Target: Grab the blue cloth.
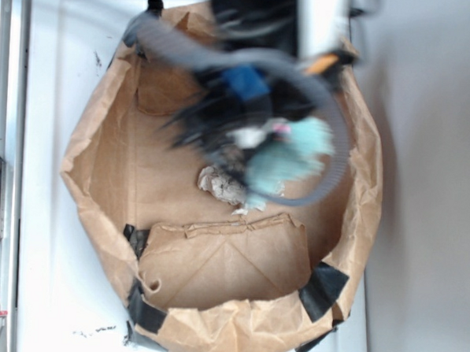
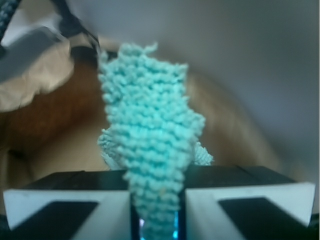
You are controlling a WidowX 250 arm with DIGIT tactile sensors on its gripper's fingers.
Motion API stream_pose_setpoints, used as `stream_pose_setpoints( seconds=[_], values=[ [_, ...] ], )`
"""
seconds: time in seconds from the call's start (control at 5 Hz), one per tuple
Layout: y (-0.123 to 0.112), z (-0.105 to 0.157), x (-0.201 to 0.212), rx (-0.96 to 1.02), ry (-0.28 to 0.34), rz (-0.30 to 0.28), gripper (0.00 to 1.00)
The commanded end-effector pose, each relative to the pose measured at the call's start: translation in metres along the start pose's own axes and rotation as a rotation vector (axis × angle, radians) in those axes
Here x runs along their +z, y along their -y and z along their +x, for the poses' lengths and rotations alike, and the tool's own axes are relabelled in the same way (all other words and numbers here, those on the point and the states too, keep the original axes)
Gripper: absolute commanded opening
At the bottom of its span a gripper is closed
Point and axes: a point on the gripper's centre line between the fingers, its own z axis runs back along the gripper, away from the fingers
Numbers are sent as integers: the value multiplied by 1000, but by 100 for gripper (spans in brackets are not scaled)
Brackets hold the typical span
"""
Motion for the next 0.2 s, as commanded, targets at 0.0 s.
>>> stream_pose_setpoints(
  seconds=[0.0],
  values=[
    [30, -7, 56, -7, -2, 116, 0]
  ],
)
